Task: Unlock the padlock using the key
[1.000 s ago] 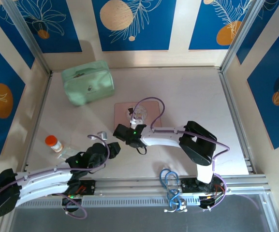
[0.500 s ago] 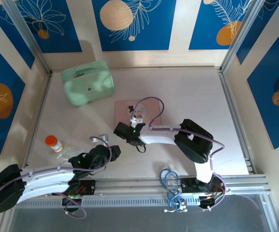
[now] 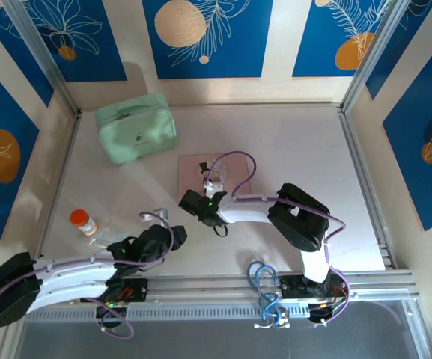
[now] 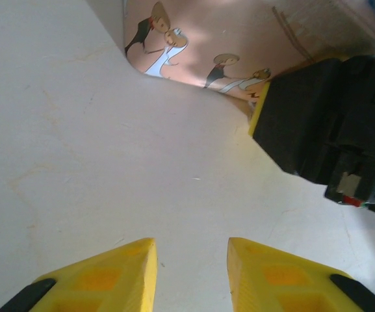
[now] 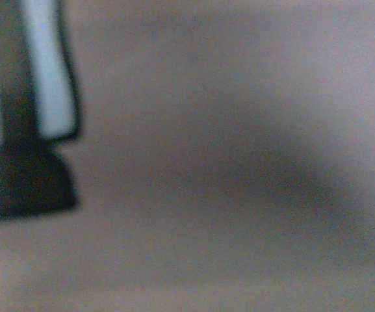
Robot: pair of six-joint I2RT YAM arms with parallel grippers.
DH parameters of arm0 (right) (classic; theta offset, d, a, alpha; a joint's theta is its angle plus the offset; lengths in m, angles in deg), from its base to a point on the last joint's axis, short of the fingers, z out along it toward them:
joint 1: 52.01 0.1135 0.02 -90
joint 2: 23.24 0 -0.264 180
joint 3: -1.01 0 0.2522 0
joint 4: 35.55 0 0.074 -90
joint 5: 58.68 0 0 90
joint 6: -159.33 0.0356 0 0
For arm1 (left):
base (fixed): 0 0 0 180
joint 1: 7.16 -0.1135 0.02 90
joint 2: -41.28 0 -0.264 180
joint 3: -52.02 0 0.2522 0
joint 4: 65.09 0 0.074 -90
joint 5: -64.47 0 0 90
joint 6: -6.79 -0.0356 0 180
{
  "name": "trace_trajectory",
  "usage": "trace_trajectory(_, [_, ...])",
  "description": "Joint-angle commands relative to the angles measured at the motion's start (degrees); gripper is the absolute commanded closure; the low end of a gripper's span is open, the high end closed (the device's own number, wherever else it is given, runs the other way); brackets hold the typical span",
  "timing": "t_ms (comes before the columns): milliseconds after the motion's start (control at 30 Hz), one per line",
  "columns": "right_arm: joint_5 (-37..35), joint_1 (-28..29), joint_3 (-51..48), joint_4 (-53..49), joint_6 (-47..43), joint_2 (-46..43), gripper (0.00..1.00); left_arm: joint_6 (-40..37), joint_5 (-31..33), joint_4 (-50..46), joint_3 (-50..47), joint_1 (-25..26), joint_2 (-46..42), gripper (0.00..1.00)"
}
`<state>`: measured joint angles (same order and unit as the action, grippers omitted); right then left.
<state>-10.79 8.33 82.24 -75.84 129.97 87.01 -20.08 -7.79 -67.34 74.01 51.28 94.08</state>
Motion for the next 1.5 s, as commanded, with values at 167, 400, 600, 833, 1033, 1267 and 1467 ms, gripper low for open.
trace_trajectory(167, [-2.91,-0.72,-1.15,1.7,-2.53,-2.71,0.59,-1.13,0.85,1.94,1.49,0.72,3.54,0.66])
trace_trajectory(400, [-4.04,-0.67,-2.15,3.65,-4.19,-4.26,0.58,-1.78,2.06,1.68,1.62,0.72,3.84,0.66])
trace_trajectory(600, [-2.45,-2.17,-1.13,4.89,-5.36,-2.59,0.66,-3.81,1.8,0.42,4.11,0.72,5.92,0.66])
trace_trajectory(833, [-1.9,-2.1,1.33,0.18,-4.35,-2.47,0.85,-4.44,0.87,3.6,4.33,0.72,8.8,0.67])
trace_trajectory(1033, [4.78,-3.29,7.46,-10.75,-3.7,-1.24,0.97,-9.22,-1.45,8.91,7.26,0.72,15.39,0.67])
trace_trajectory(1267, [18.83,-6.83,10.59,-17.68,-6.22,-0.44,1.0,-13.79,-5.69,28.0,6.6,0.72,25.74,0.55])
trace_trajectory(1467, [26.48,-7.71,13.41,-21.07,-7.8,1.1,1.0,-13.75,-7.37,41.4,6.16,0.72,34.8,0.55])
